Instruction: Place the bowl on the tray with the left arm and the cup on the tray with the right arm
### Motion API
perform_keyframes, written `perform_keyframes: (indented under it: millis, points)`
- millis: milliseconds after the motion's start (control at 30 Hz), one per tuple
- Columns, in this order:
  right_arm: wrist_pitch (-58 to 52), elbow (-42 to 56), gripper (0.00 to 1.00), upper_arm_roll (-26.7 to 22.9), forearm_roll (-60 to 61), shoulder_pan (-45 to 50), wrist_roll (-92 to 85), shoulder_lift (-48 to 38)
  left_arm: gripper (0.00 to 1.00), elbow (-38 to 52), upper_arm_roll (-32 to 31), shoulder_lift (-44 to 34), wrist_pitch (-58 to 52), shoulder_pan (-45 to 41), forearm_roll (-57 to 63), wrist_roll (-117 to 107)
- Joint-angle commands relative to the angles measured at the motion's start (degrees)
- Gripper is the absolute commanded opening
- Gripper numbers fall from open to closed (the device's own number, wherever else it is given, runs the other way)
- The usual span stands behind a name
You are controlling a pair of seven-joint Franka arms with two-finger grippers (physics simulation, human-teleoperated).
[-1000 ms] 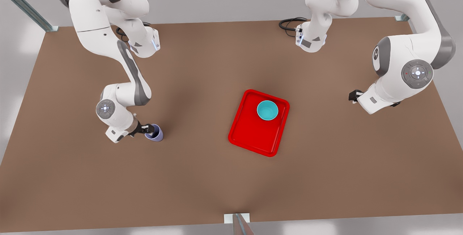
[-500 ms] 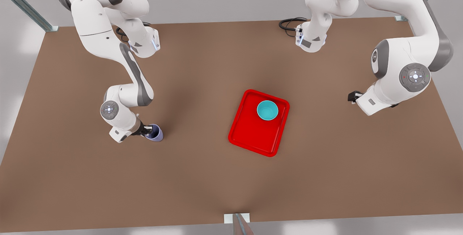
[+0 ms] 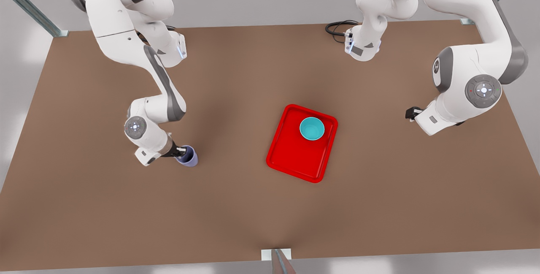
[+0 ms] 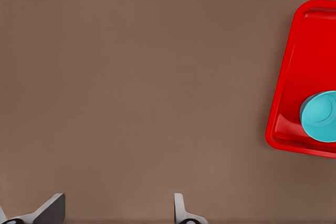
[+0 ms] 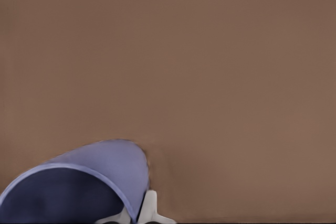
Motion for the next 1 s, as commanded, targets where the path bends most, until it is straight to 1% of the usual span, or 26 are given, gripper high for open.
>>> perform_keyframes:
  millis: [0,67,100,133,167,200,233,267,300,367,433,500,567,633,667,767,867,967]
  points:
    - [-0.87,0.79,0.21,0.77,-0.57,0.03,1.76,0.04,1.00,0.00,0.00,-0.01,0.00,-0.06,-0.05,-0.09]
    - [-4.39,4.39,0.21,4.02,-1.10,0.73,9.40,0.22,1.00,0.00,0.00,-0.10,-0.53,-0.06,0.04,-0.09]
    - [-7.90,7.11,0.21,4.20,-1.19,1.78,11.86,0.48,1.00,0.00,0.00,-0.10,-0.53,-0.06,0.04,-0.18]
    - [-8.96,8.26,0.21,5.34,-1.37,2.31,14.85,0.57,1.00,0.00,0.00,-0.18,-0.53,0.03,0.04,-0.18]
    - [-8.96,8.78,0.21,8.32,-3.04,3.02,21.08,0.83,1.00,0.00,0.00,-0.18,-0.62,-0.06,0.04,-0.09]
    - [-9.05,10.98,0.21,10.17,-4.71,3.54,25.93,1.89,1.00,0.00,0.00,-0.10,-0.62,-0.06,0.04,-0.09]
    - [-9.92,13.35,0.21,10.44,-4.79,4.25,28.21,2.77,1.00,0.00,0.00,-0.10,-0.62,-0.06,0.04,-0.09]
    - [-12.64,16.16,0.21,12.11,-4.88,4.33,30.23,4.08,1.00,-0.09,0.00,-0.10,-0.62,-0.06,0.04,-0.09]
    - [-12.74,18.19,0.21,12.46,-4.88,6.18,33.48,5.05,1.00,-0.09,0.00,-0.10,-0.62,-0.05,0.04,-0.09]
    - [-12.56,22.67,0.21,15.18,-4.88,7.41,38.93,8.21,1.00,-0.09,0.00,-0.10,-0.62,-0.05,0.04,-0.09]
    - [-12.39,26.27,0.21,15.45,-4.71,8.99,40.43,10.76,1.00,-0.09,0.00,-0.01,-0.61,-0.06,0.04,0.00]
    - [-11.86,33.22,0.21,15.45,-4.53,11.63,42.72,15.51,1.00,-0.09,0.00,0.08,-0.53,0.03,0.04,0.00]
    - [-11.86,37.61,0.21,15.36,-4.62,13.82,44.65,18.67,1.00,-0.09,0.00,0.08,-0.62,0.21,0.04,-0.09]
    - [-11.68,40.07,0.21,15.45,-4.27,14.79,44.92,20.17,1.00,-0.09,0.00,0.08,-0.62,0.21,0.04,-0.09]
    - [-11.59,41.04,0.21,16.68,-4.18,15.41,45.00,20.88,1.00,-0.09,0.00,0.17,-0.53,0.38,0.04,-0.09]
    - [-11.15,41.92,0.21,16.85,-4.62,16.82,45.71,22.63,1.00,-0.09,0.00,0.17,-0.62,0.38,0.04,-0.18]
    - [-9.22,42.62,0.21,16.77,-8.13,18.49,46.67,25.35,1.00,-0.18,0.00,0.52,-0.53,0.91,-0.04,0.18]
    - [-9.05,47.55,0.21,16.77,-9.98,19.72,47.38,28.87,1.00,-0.18,0.00,0.52,-0.53,0.91,-0.05,0.09]
